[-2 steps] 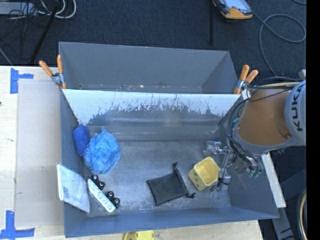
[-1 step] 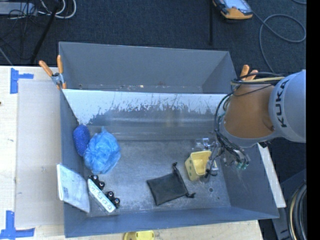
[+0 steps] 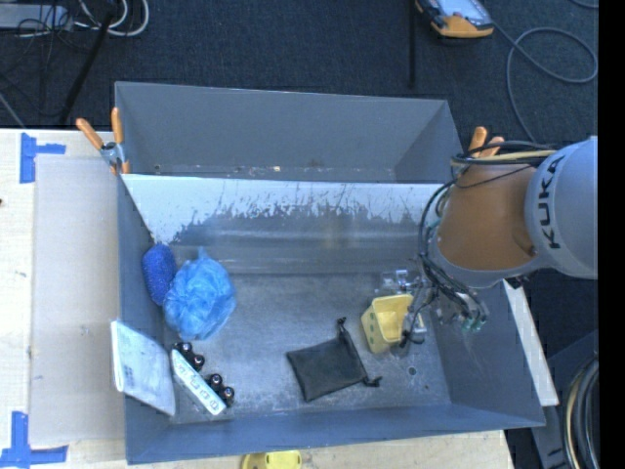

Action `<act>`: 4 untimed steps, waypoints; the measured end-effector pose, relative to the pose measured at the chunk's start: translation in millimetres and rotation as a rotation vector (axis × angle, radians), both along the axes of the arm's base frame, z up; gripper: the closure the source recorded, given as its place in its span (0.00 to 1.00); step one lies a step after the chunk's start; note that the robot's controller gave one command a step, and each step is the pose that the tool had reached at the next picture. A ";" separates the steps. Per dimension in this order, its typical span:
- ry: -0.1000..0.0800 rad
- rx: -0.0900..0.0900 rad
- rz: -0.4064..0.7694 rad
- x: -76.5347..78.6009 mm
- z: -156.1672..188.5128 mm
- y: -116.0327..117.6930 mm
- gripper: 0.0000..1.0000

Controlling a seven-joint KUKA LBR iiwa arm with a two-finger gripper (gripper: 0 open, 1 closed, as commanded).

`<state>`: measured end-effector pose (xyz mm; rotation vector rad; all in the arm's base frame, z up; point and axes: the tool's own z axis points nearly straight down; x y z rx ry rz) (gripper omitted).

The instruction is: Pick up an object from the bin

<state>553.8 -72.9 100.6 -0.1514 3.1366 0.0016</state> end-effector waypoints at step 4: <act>0.009 0.001 0.034 -9.8 96.8 -30.0 1.00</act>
Offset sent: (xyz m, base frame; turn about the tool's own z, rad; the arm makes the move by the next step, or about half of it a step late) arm -0.0149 -0.0465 -0.0251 -0.0156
